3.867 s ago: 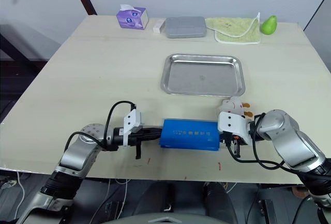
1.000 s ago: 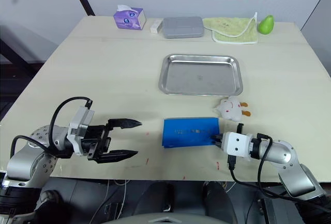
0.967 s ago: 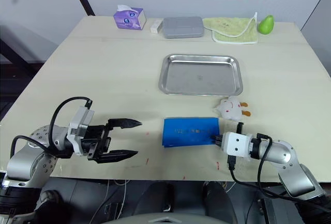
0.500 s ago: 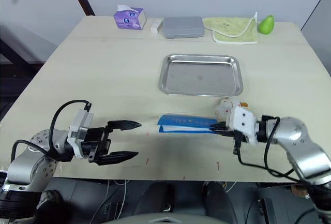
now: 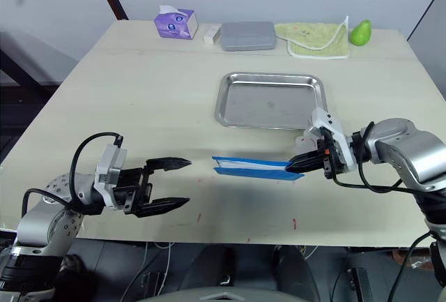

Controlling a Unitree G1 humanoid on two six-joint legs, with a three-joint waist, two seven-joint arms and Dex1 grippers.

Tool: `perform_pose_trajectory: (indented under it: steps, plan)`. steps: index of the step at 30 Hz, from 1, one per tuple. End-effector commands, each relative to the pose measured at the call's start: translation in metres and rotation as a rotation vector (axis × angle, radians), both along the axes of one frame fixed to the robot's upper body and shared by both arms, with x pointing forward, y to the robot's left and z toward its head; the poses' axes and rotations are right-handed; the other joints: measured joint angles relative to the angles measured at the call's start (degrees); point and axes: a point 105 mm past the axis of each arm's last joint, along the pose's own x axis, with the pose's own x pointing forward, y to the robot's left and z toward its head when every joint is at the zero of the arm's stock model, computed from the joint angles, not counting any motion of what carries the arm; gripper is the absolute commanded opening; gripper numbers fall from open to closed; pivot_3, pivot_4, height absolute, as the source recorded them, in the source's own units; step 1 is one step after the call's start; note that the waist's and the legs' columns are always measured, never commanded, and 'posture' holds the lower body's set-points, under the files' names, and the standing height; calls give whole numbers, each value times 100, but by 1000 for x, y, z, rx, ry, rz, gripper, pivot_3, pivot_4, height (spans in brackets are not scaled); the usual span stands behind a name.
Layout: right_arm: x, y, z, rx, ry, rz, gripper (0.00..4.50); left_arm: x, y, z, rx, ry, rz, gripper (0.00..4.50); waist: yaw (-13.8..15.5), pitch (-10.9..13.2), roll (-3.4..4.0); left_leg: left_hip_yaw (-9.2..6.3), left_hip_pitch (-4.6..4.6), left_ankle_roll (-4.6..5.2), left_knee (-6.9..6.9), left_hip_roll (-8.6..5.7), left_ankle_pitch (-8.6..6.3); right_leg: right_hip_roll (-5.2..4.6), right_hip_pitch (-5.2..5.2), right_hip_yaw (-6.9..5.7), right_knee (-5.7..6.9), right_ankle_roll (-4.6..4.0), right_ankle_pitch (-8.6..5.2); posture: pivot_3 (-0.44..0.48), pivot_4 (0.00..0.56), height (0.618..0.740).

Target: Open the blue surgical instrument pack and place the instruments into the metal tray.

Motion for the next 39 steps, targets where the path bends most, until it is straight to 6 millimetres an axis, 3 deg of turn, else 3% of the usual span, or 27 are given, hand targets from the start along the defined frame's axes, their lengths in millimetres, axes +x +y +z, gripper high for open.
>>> perform_pose_trajectory:
  steps: [1,11,21,26,30,39]
  plan:
    - [7,2,1,9,3,26,16,3,5,6,-1,-40,13,4500,-3,0,0,0,-3,0,1,-5,0,1,-3,0,1,0,0,0,150,736]
    - [24,-5,-20,-34,23,60,16,20,2,6,-8,-54,23,4500,-3,-2,-1,-1,-1,0,2,-8,0,2,-1,-2,3,1,1,0,150,736]
    - [27,-3,-21,-42,14,77,16,48,-23,1,-41,-79,-45,4500,5,-4,-2,-2,-1,0,6,-11,0,2,1,-5,4,1,2,0,150,736]
    - [26,-2,-20,-41,12,80,16,54,-37,-3,-36,-65,-104,4500,2,-4,-2,-2,-1,0,6,-11,0,3,2,-4,4,1,2,0,150,736]
    - [26,1,-19,-36,8,82,0,58,-46,-7,-23,-86,-137,3209,3,-5,-2,-3,-1,0,7,-11,1,3,2,-5,5,1,2,0,150,736]
    - [25,4,-18,-31,0,81,0,63,-56,-15,-5,-119,-185,3209,-26,-5,-2,-5,-2,0,8,-11,1,5,1,-4,7,1,2,0,150,736]
